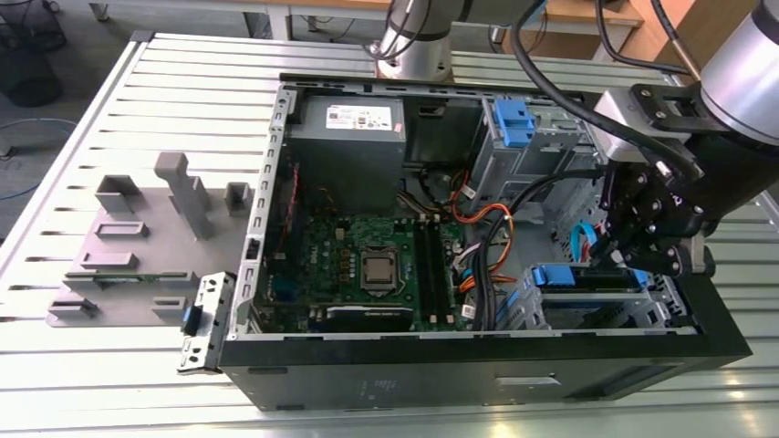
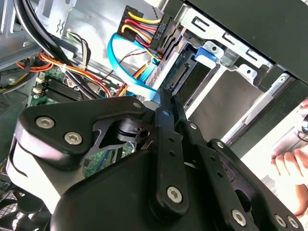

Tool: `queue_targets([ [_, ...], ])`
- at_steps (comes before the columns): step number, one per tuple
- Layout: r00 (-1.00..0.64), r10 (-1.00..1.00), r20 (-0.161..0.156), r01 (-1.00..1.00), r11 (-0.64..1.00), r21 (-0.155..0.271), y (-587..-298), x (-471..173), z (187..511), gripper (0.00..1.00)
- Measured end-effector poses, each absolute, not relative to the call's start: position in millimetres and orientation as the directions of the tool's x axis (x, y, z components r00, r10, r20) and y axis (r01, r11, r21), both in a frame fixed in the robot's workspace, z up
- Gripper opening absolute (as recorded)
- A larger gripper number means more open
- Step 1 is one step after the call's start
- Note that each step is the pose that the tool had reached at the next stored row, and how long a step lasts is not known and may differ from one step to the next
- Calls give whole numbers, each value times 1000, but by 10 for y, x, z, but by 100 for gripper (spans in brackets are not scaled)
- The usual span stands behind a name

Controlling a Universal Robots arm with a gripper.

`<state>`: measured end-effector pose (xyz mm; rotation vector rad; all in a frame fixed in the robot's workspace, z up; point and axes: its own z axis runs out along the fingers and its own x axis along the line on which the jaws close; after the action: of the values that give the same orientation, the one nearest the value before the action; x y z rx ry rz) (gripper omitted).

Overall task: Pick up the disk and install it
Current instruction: 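Insert the first disk wire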

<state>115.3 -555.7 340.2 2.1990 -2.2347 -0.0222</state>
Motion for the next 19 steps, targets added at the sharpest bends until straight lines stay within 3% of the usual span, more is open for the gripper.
queue_targets([
  [19,-16,-1000,-6,-1000,16,15,-5580,1158,3361,16],
])
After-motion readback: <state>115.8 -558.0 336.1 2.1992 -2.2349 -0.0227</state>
